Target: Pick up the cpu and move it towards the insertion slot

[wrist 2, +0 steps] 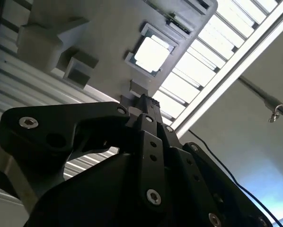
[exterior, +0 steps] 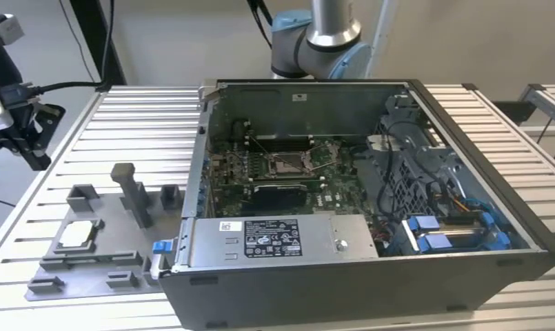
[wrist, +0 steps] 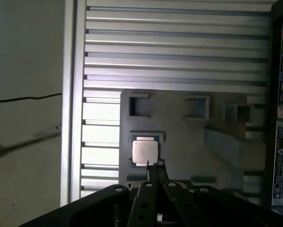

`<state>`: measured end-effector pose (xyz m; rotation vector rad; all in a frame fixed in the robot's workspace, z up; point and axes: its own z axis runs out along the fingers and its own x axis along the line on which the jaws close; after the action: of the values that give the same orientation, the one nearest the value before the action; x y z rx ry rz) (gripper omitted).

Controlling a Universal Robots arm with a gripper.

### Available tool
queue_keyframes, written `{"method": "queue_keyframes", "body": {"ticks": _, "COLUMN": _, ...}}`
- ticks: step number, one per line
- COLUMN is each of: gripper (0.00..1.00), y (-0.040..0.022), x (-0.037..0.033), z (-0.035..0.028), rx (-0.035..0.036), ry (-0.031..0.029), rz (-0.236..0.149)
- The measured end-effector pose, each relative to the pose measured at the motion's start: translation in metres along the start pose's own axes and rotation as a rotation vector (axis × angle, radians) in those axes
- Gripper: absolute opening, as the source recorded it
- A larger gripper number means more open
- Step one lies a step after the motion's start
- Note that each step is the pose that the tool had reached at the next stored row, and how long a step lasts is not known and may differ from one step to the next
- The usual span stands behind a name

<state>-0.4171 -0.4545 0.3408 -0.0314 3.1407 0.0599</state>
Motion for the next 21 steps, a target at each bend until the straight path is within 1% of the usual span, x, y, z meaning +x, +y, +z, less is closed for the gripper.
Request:
{"method": "queue_keyframes", "body": {"ticks": 1, "gripper": 0.00, "y": 0.0000, "x": 0.0000, "z": 0.0000, "rx": 0.0000, "ry": -0.0001, "rz": 0.000}}
{"method": "queue_keyframes", "body": {"ticks": 2, "gripper": 1.00, "y": 0.0000, "x": 0.0000, "z": 0.0000, "rx": 0.0000, "ry": -0.0001, "rz": 0.000}}
{"method": "queue_keyframes", "body": {"ticks": 18, "gripper": 1.00, "y": 0.0000, "x": 0.0000, "z": 0.0001, "rx": -0.0001, "ry": -0.0001, "rz": 0.000}}
{"method": "queue_keyframes", "body": {"ticks": 21, "gripper": 1.00, "y": -0.0001, "x": 0.0000, "z": 0.0026, "rx": -0.0002, "ry": -0.0004, "rz": 0.000}}
